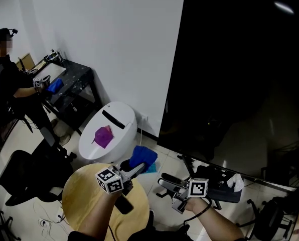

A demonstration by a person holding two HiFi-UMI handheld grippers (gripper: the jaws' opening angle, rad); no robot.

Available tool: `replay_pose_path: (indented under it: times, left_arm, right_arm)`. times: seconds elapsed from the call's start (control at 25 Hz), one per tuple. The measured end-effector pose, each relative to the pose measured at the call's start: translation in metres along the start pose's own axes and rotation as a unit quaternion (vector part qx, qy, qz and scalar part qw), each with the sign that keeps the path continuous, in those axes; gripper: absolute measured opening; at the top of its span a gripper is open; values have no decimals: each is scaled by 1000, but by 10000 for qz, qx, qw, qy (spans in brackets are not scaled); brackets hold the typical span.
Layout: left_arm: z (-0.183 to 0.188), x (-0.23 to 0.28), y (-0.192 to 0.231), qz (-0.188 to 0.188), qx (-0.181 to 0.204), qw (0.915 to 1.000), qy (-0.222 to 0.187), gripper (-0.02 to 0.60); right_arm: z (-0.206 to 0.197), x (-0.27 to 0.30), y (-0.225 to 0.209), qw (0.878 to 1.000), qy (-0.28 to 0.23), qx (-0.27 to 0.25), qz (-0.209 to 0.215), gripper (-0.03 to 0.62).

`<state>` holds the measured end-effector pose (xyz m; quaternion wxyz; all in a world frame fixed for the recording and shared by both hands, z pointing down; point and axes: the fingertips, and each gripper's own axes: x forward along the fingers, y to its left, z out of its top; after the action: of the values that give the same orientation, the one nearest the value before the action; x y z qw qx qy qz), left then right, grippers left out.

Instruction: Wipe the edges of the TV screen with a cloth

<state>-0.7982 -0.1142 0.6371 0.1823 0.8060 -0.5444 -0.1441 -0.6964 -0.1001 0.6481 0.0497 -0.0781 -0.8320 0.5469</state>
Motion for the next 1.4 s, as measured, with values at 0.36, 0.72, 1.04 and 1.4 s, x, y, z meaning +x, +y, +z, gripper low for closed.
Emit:
replay_pose_path:
  times: [0.36,0.72,1.04,1.4]
  left_arm:
    - [-9,46,57,1139,1306,9788,1095,190]
    - [-13,77,67,1469,2011,9547,1631,192]
    - [14,95,41,1287,2999,9279,1802,190]
    - [61,97,16,1203,3183,9271,1570,190]
  right_arm:
    - [15,-81,-2,9819,-603,-1333,-1202,233]
    - [33,-130,29,9237,-722,-3030,-2230,80]
    - [41,-139,56,8982,-666,-3590,-2448,29]
    - [59,-146,110,8675,-819,-4294,-2374,29]
